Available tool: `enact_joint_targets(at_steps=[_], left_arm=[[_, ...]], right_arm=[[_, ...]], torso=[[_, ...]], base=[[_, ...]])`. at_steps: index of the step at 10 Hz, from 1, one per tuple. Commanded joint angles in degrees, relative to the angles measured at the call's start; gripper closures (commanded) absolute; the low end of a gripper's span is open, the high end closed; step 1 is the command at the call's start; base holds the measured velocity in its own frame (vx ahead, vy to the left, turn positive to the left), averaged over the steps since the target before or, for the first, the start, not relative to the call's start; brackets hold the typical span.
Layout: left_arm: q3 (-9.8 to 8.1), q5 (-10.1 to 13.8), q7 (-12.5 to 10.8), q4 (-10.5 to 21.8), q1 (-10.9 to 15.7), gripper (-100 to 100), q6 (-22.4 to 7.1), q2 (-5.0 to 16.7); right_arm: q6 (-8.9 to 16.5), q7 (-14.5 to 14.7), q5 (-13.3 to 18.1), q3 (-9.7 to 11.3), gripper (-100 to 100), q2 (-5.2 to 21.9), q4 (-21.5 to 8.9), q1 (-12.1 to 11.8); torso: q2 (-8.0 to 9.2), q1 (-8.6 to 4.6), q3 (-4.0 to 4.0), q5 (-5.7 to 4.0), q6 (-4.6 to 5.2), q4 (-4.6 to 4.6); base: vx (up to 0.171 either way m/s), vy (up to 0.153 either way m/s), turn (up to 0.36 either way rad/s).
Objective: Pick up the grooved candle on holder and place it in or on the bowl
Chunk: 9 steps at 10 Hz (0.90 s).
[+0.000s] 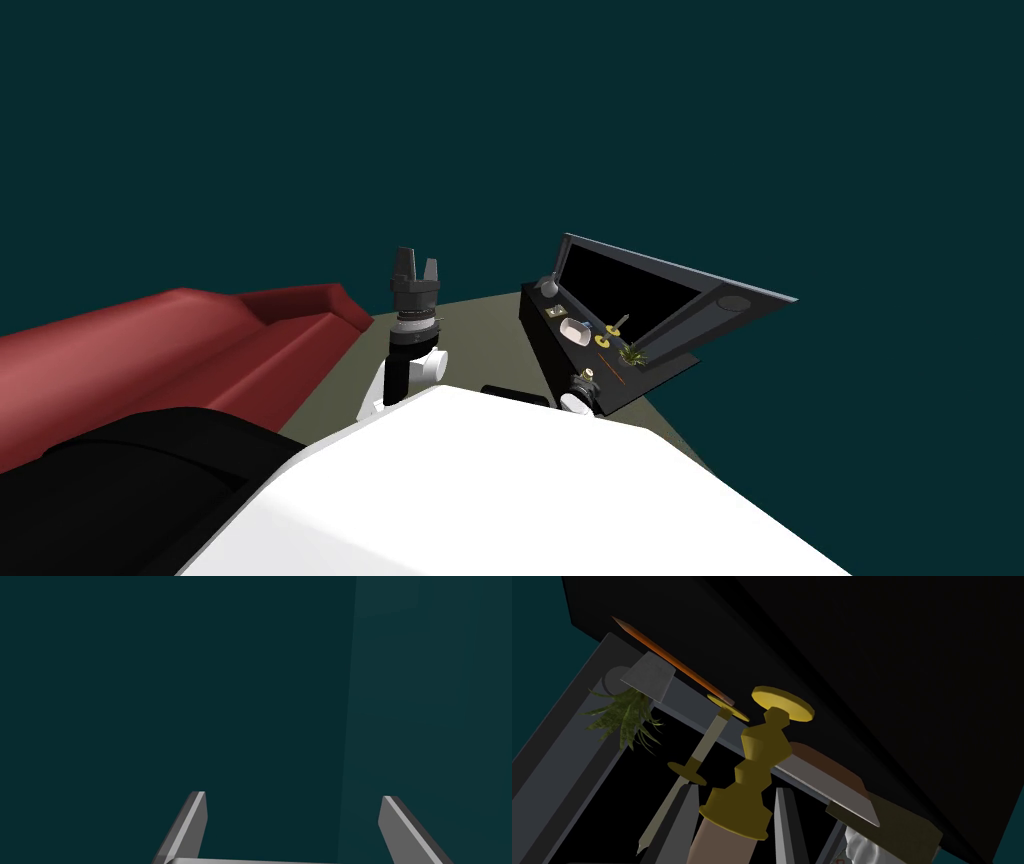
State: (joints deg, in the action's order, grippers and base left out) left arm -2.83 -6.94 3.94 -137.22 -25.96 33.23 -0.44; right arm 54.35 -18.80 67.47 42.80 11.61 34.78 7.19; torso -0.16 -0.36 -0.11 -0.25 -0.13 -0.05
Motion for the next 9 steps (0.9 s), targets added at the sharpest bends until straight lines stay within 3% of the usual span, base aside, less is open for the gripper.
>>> enact_joint_targets(at_steps=[1,2,4,6,9], left_arm=[[0.00,0.0,0.0,0.0,0.0,0,0.0,0.0],[0.00,0.0,0.0,0.0,0.0,0,0.0,0.0],[0.00,0.0,0.0,0.0,0.0,0,0.0,0.0],[0.00,0.0,0.0,0.0,0.0,0,0.0,0.0],[-0.01,0.0,0.0,0.0,0.0,0,0.0,0.0]], right_arm=[[0.0,2.1,-2.2,0.2,100,-0.3,-1.0,2.1],[0.0,2.1,-2.2,0.2,100,-0.3,-1.0,2.1],[-0.5,4.8,-4.9,-0.3,100,-0.4,-1.3,4.7],[-1.9,6.0,-5.6,-2.3,100,0.5,-0.8,6.4],[-1.9,6.0,-5.6,-2.3,100,0.5,-0.8,6.4]], torso=[[0.00,0.00,0.00,0.00,0.00,0.00],[0.01,0.00,0.02,0.00,-0.01,0.02],[-0.07,-0.05,-0.03,-0.01,0.00,0.00],[-0.19,-0.05,-0.08,-0.02,0.01,0.01],[-0.41,-0.23,-0.22,-0.07,0.01,-0.06]], base=[[-0.058,0.045,0.003],[-0.039,0.036,0.003],[-0.030,0.041,-0.005],[0.048,0.050,-0.012],[0.049,0.007,0.002]])
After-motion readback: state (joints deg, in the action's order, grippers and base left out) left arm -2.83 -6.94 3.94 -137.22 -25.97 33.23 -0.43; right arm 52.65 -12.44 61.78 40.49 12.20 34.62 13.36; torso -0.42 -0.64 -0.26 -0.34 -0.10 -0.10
